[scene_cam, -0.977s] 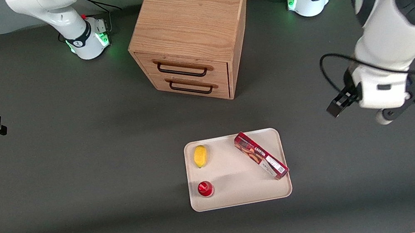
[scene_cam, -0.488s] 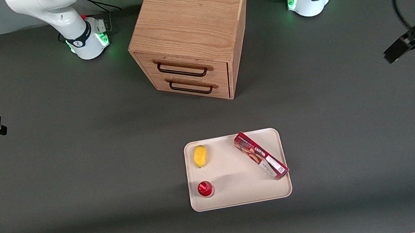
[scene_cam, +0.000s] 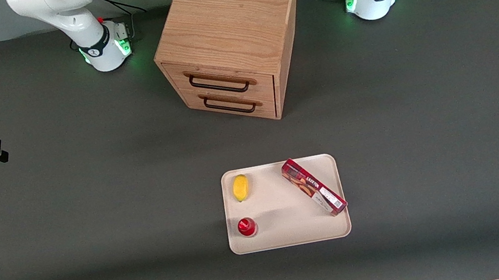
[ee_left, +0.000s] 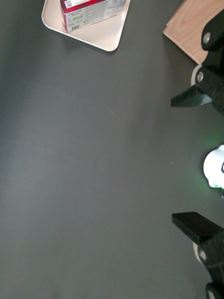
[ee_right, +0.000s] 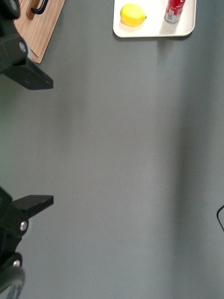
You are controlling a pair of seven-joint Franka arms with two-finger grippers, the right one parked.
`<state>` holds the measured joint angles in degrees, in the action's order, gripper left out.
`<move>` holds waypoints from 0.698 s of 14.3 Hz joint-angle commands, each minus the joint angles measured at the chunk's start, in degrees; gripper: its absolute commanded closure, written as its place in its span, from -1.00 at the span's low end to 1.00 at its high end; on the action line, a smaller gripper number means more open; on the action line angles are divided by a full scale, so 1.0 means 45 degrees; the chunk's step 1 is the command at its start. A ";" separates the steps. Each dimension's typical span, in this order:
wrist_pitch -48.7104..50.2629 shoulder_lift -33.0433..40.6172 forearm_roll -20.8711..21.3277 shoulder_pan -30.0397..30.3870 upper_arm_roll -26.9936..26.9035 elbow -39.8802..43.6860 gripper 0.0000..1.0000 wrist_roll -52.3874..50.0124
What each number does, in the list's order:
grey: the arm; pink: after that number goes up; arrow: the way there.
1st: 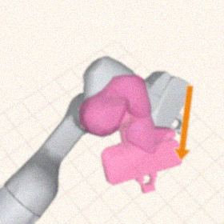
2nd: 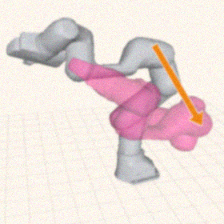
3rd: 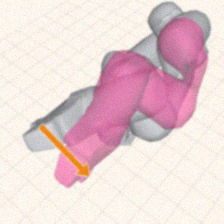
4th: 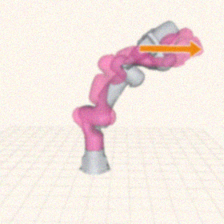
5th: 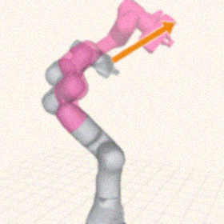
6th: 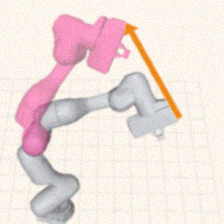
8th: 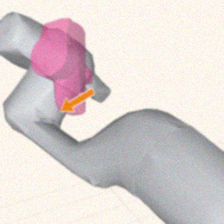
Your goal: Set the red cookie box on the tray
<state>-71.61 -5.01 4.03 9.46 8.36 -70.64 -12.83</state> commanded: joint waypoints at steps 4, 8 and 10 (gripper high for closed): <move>-0.0824 0.0800 -0.0506 -0.1477 -0.2033 -0.1273 -1.00 0.1407; -0.1779 0.0743 -0.0506 -0.1593 -0.2033 -0.1352 -1.00 0.2009; -0.2094 0.0723 -0.0525 -0.1672 -0.2033 -0.1605 -1.00 0.2129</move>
<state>-78.85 -3.58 2.19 3.14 0.25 -74.92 -5.16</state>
